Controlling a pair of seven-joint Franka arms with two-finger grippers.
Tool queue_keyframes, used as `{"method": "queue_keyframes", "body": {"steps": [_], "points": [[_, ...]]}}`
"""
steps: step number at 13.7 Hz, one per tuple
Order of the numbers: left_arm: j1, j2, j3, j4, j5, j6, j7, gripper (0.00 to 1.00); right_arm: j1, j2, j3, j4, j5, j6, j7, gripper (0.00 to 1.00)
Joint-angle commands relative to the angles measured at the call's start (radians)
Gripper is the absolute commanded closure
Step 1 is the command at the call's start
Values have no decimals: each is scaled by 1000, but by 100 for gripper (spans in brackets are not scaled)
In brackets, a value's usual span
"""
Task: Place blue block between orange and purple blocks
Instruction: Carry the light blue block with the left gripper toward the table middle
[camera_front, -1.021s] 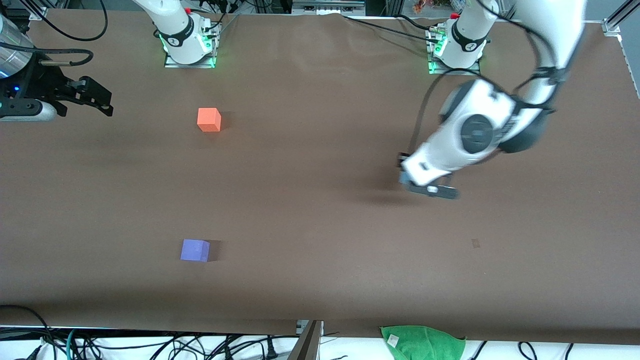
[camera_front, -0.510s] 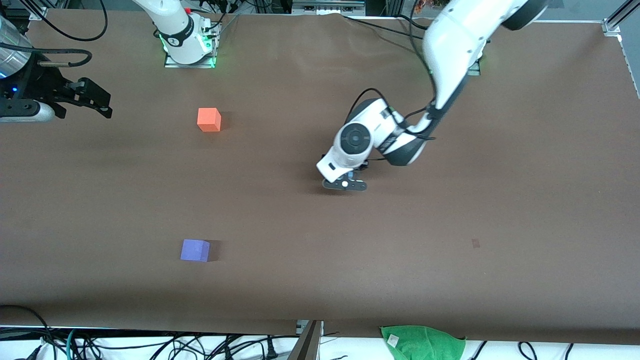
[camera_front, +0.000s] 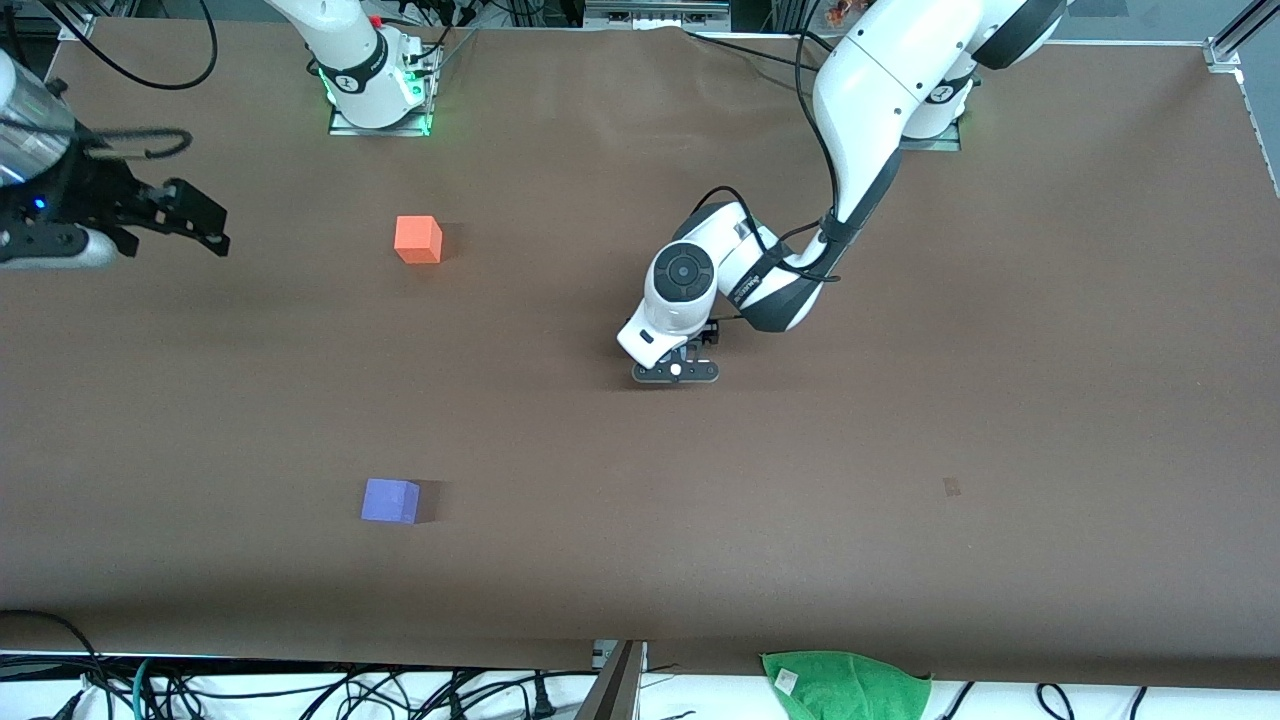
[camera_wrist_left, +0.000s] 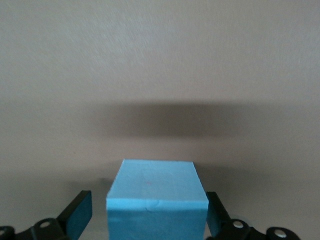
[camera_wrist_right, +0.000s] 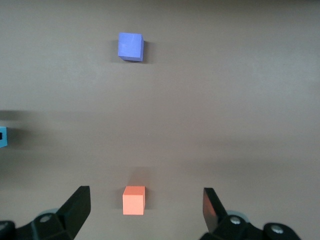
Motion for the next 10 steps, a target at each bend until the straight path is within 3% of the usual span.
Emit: {"method": "queue_keyframes", "body": {"steps": [1,5,7,10], "points": [[13,-103,-9,4,16,-79,-16,0,-8,17,4,14,0,-1,-5,1],[74,-364,-9,4,16,-350,-16,0,7,96,12,11,-8,-11,-24,1],[136,-486,2,6,27,-511,-14,0,23,192,13,6,-1,-26,-27,1],[319,-600,2,4,29,-582,-10,0,116,216,32,9,21,-32,4,1]]}}
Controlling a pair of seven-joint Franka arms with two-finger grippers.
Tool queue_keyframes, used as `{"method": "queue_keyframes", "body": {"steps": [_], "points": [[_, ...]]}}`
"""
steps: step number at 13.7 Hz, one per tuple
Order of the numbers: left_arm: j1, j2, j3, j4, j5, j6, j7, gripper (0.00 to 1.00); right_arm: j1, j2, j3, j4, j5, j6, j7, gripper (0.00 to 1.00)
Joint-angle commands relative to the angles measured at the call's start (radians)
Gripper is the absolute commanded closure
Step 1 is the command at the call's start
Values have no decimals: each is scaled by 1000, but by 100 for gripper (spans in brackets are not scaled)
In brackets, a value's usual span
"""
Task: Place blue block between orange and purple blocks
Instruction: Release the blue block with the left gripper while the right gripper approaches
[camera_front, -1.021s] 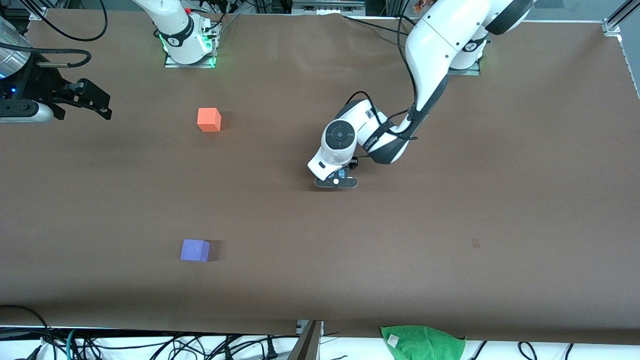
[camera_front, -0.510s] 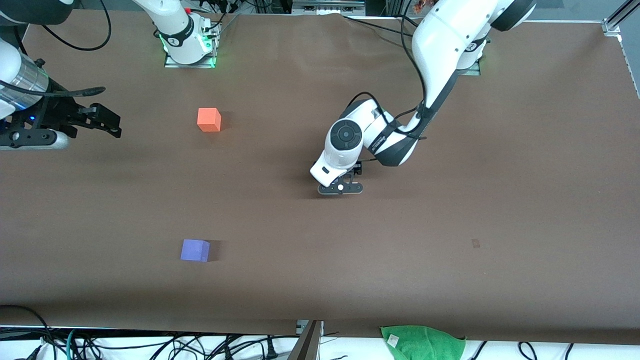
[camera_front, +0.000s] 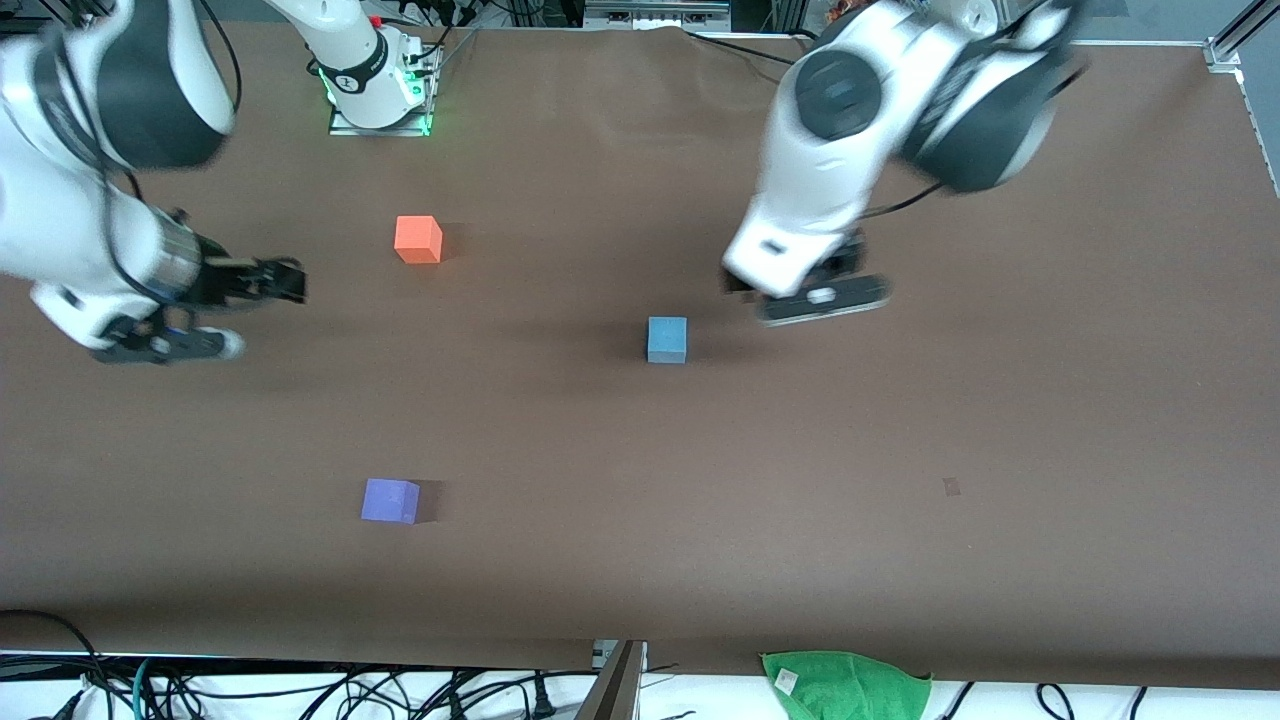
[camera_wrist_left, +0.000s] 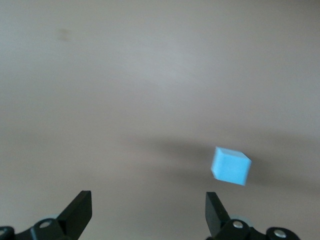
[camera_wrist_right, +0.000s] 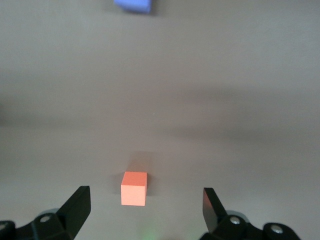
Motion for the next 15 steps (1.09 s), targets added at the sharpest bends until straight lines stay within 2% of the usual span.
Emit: {"method": "queue_keyframes", "body": {"steps": [1,3,6,8,10,13,15], "points": [[168,-88,-18,-46,15,-36,0,0,117,22,11,23,15,31,73,1],[239,-101,-18,-46,9,-99,135,0,196,74,14,29,49,100,263,1],[354,-101,-13,-46,1,-115,428,0,350,174,14,31,88,310,405,0],[368,-102,26,-55,-12,-93,580,0,442,240,14,34,85,457,545,1],[367,-133,68,-82,-64,-84,624,0,520,300,9,34,66,587,617,1],[345,-280,149,-277,-162,9,722,0,599,386,5,36,-12,779,664,0],[325,-390,193,-400,-167,127,742,0,620,427,3,45,-62,815,665,0]]}}
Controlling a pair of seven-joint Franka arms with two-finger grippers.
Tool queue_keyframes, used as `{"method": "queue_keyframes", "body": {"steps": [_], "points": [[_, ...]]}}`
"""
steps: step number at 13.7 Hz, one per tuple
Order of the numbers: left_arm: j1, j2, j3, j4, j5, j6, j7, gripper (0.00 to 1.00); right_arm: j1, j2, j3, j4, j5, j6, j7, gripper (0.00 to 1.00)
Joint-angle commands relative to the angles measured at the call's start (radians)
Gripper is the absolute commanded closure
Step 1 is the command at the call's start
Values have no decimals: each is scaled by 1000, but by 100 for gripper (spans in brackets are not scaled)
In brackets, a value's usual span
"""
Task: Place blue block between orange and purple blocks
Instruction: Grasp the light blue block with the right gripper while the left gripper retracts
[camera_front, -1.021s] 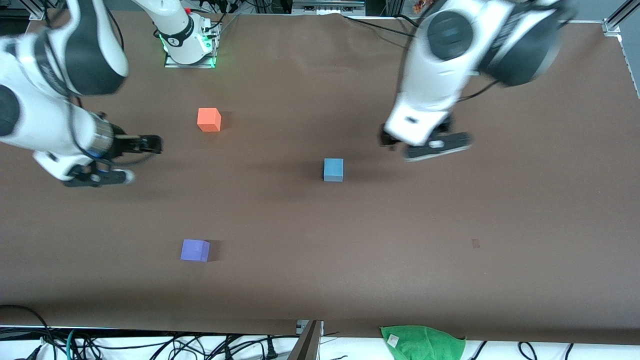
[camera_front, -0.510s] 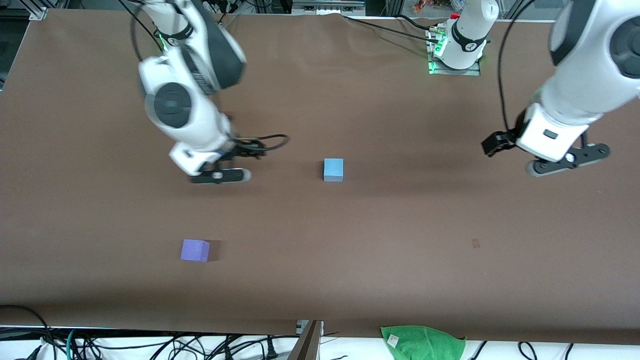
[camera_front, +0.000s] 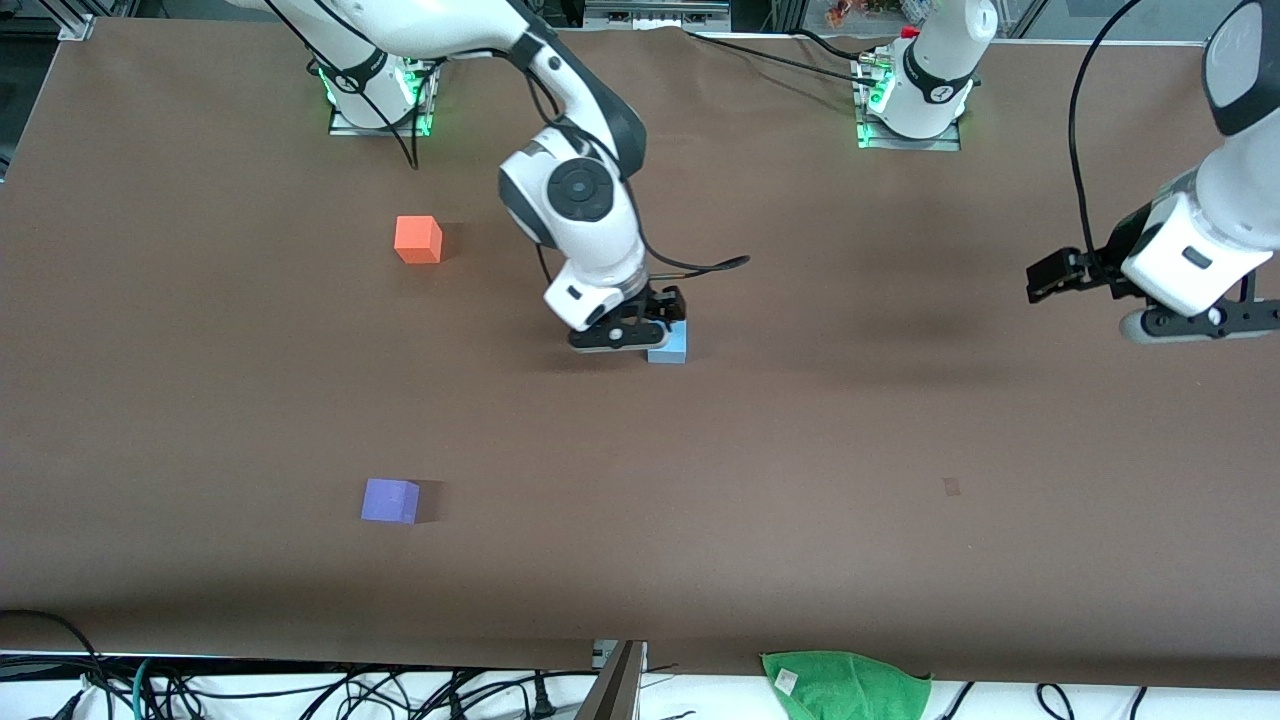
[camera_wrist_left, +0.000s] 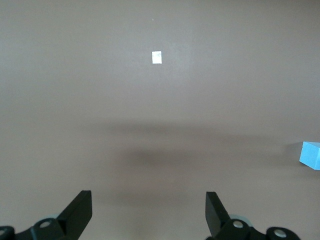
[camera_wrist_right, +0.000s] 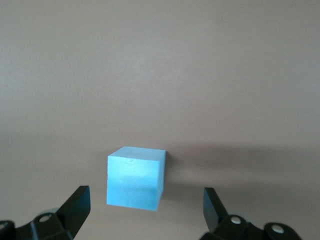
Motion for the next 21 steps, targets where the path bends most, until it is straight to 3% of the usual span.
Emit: {"method": "queue_keyframes", "body": {"steps": [1,5,13,18,19,21], "points": [[-59,-190,85,-204,-19,136,68,0,25,60,-13,57,-67,24,11,1],[-84,-185,89,-189,11,95,136,0,70,141,-35,128,-78,28,28,1],[-83,-141,83,-135,11,64,136,0,87,214,-46,134,-83,113,71,4],[-80,-141,83,-132,11,50,136,0,45,214,-49,134,-61,106,57,94],[-83,-141,81,-132,11,50,136,0,37,209,-50,134,-55,104,51,100],[-83,-141,78,-132,11,49,134,0,-3,195,-49,131,-55,71,13,100]]}}
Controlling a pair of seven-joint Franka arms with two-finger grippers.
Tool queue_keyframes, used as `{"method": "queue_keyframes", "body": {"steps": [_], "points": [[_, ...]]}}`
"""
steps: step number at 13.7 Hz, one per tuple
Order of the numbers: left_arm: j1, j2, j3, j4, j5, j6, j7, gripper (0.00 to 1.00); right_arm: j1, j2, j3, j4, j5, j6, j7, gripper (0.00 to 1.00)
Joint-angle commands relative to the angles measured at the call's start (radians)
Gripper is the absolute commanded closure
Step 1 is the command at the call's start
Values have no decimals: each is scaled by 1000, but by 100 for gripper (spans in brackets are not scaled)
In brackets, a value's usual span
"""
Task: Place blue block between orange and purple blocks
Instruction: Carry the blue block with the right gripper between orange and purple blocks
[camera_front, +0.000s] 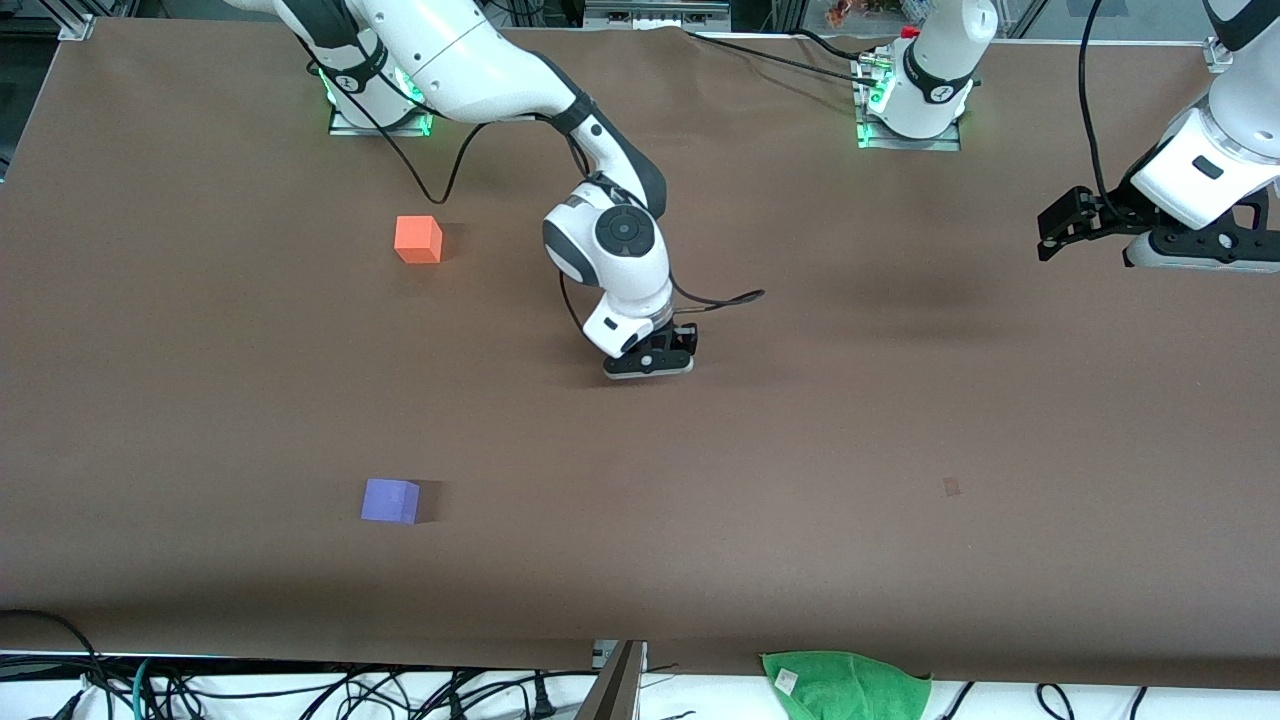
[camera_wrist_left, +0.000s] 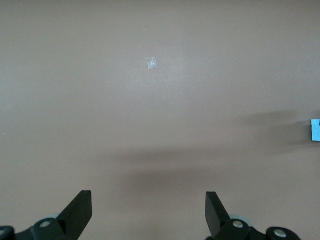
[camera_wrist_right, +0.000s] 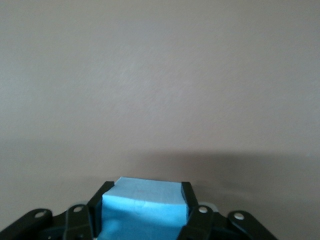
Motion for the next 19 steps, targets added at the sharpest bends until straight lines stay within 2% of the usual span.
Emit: {"method": "queue_keyframes", "body": {"steps": [1,3,4,6,7,11,13,15,17,19], "points": [[-11,13,4,31,14,-26,17,0,-74,-35,9,16,5,-113,-104,100],[-12,13,4,32,14,-26,15,0,-165,-107,9,9,28,-274,-366,100],[-12,13,3,32,14,-26,15,0,-223,-146,9,1,66,-345,-458,100],[-12,13,3,32,14,-26,15,0,-318,-219,5,-52,104,-425,-598,100],[-12,13,3,32,13,-26,14,0,-364,-261,5,-109,104,-424,-638,100],[-12,13,3,32,13,-26,14,0,-508,-419,5,-403,106,-277,-715,100],[-12,13,3,32,13,-28,11,0,-550,-447,5,-555,112,-133,-763,100],[-12,13,1,32,13,-28,11,0,-550,-450,5,-690,118,69,-760,100],[-12,13,1,32,13,-28,11,0,-552,-428,5,-729,120,166,-747,100],[-12,13,1,32,14,-28,11,0,-556,-422,5,-726,178,167,-749,100]]}}
